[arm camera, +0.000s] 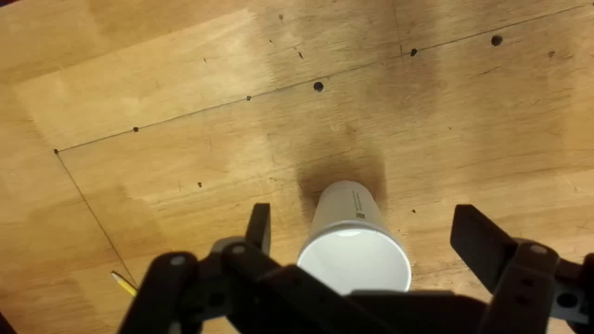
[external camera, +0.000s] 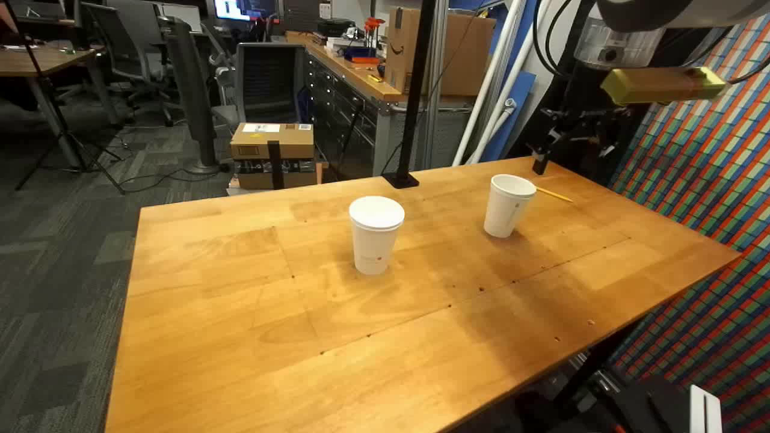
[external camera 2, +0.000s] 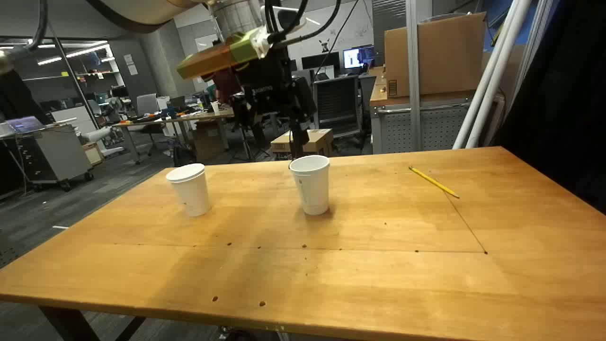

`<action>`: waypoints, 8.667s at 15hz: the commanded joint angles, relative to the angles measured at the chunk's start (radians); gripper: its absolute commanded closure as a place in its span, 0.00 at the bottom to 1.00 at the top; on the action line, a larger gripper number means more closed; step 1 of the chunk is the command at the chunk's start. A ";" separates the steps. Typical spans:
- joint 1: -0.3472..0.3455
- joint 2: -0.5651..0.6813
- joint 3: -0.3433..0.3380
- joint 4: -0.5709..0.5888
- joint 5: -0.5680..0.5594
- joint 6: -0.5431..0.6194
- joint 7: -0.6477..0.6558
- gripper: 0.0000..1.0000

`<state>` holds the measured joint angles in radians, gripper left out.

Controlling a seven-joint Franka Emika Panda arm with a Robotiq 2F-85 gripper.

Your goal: Put the white cup in the other cup on the table

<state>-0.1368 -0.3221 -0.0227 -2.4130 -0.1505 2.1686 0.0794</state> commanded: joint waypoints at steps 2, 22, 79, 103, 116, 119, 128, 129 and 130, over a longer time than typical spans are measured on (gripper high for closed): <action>0.012 -0.002 -0.011 0.012 -0.004 -0.003 0.003 0.00; 0.020 0.058 -0.008 0.056 0.013 0.009 0.022 0.00; 0.020 0.431 -0.050 0.257 0.235 0.085 -0.419 1.00; 0.234 0.277 0.121 0.406 0.190 -0.068 -0.394 1.00; 0.289 0.249 0.176 0.365 0.138 -0.072 -0.316 1.00; 0.297 0.244 0.185 0.355 0.133 -0.070 -0.285 1.00; 0.312 0.116 0.197 0.234 0.153 -0.067 -0.240 1.00; 0.314 0.106 0.199 0.223 0.150 -0.064 -0.240 1.00; 0.317 0.099 0.200 0.210 0.148 -0.060 -0.244 1.00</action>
<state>0.1686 -0.1671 0.1744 -2.1559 0.0037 2.1015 -0.1782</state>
